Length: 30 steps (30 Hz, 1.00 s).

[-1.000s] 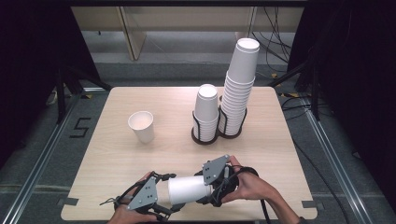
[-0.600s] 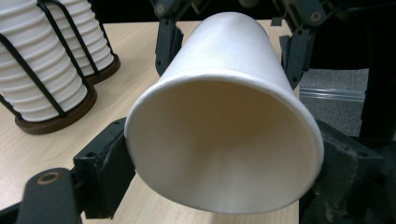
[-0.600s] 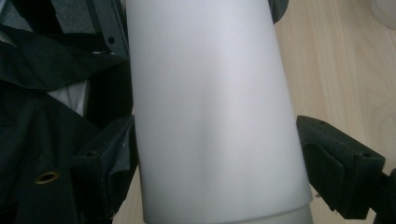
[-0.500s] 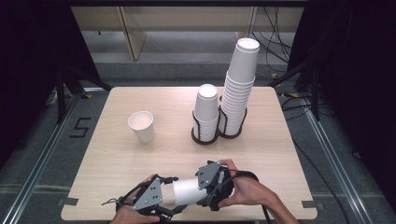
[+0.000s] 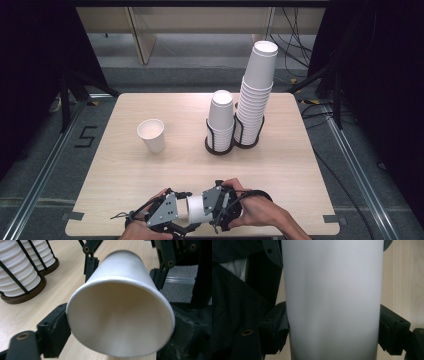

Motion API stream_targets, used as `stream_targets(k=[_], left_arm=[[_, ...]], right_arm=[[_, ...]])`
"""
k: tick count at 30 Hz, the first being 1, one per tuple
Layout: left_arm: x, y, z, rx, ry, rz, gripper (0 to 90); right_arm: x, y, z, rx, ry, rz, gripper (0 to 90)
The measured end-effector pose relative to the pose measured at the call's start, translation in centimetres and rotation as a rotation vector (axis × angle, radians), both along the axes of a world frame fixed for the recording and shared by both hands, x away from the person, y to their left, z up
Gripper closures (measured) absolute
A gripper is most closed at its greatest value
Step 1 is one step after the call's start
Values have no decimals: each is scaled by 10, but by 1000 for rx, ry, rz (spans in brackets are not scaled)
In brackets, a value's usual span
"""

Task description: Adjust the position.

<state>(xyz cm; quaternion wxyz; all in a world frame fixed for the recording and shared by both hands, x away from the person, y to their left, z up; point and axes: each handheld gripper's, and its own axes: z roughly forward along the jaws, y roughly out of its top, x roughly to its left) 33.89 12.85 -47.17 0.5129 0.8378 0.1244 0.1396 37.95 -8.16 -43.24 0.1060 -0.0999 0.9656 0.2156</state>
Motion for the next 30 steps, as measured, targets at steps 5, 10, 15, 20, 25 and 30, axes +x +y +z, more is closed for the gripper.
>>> stream_targets(k=[5,10,15,20,25,30], left_arm=[[4,5,-1,-92,31,24,84],[7,6,-3,-170,63,32,90],[8,8,-3,-181,83,38,89],[8,8,-3,-180,90,39,79],[7,9,-1,-203,73,35,92],[5,8,2,-193,46,21,134]], right_arm=[[8,-11,-3,101,88,-11,230],[21,-22,-5,227,164,27,231],[24,-27,-6,256,208,11,231],[26,-28,-6,295,217,20,231],[24,-28,-4,324,254,10,231],[24,-26,-7,292,223,0,234]])
